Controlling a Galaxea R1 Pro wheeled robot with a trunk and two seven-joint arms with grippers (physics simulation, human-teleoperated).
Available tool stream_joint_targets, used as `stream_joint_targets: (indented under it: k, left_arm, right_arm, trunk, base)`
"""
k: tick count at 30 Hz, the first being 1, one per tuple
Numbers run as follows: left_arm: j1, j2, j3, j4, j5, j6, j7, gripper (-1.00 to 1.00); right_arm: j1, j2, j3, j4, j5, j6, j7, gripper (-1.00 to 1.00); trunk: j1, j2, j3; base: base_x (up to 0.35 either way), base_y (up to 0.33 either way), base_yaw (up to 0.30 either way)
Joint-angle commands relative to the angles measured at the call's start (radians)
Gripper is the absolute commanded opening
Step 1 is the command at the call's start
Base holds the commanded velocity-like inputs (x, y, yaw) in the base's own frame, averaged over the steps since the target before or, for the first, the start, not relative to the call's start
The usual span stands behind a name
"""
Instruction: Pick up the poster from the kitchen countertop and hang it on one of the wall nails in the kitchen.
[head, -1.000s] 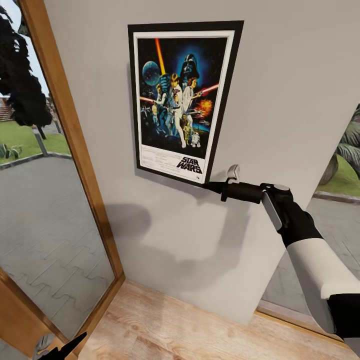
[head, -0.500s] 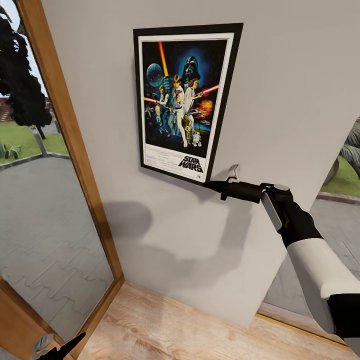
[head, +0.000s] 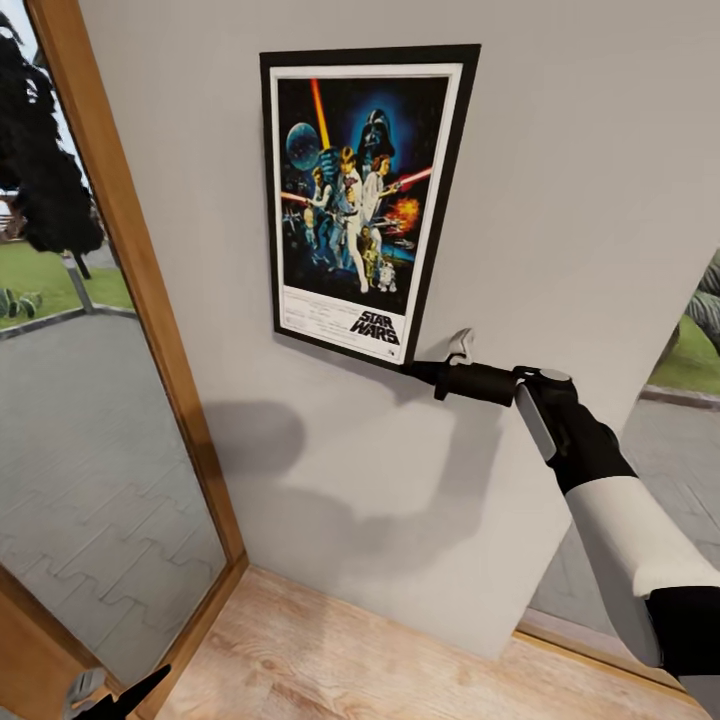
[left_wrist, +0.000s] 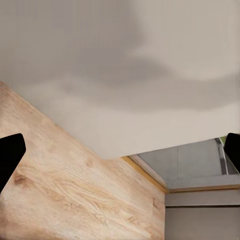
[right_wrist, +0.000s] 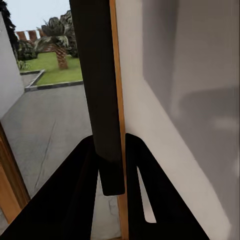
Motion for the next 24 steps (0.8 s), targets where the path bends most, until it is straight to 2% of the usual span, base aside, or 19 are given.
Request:
stream_joint_targets:
  k: [1, 24]
  left_arm:
    - [-0.001, 0.001, -0.008, -0.001, 0.008, -0.004, -0.001, 1.0]
    - [-0.001, 0.002, -0.008, -0.001, 0.008, -0.003, -0.001, 1.0]
  right_arm:
    - [-0.001, -0.001, 0.003, 0.0, -0.011, 0.011, 0.001, -1.0]
    - [-0.001, 0.013, 0.003, 0.0, -0.009, 0.011, -0.008, -1.0]
  trunk:
    - [0.001, -0.002, -0.002]
    - [0.001, -0.002, -0.002]
  base:
    - [0.055, 0.0, 0.0]
    - [0.025, 0.0, 0.0]
